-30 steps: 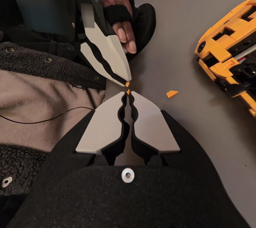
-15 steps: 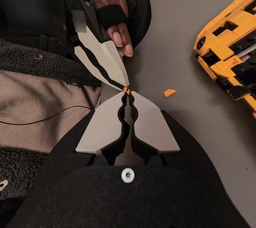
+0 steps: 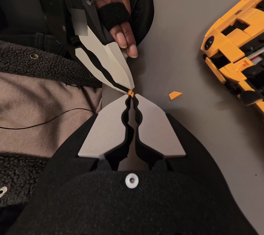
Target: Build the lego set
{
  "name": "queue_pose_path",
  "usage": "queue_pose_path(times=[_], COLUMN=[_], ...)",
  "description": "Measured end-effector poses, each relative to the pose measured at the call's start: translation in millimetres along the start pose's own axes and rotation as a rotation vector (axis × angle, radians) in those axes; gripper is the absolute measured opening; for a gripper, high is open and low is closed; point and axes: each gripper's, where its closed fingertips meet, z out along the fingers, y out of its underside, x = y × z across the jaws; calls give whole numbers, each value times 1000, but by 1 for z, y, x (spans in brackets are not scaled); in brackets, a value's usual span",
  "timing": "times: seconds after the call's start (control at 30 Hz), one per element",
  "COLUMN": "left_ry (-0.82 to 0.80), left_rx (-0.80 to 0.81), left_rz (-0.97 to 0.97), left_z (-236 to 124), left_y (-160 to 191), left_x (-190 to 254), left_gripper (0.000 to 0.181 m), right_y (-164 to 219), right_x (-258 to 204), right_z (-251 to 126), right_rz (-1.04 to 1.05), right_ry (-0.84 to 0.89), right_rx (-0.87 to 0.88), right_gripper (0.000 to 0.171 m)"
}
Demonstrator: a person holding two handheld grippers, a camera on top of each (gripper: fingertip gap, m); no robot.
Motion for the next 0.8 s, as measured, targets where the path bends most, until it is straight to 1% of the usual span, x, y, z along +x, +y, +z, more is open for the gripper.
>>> queue_pose_path(times=[0.53, 0.8], left_ry=[-5, -10], left_rx=[0, 52], left_rz=[2, -36], left_z=[1, -6], left_y=[2, 0], left_x=[1, -3], left_gripper=[8, 8], right_y=[0, -2], right_x=[0, 0], right_z=[2, 2], right_rz=[0, 3], right_ry=[25, 28], right_rx=[-25, -23], right_gripper=[3, 3])
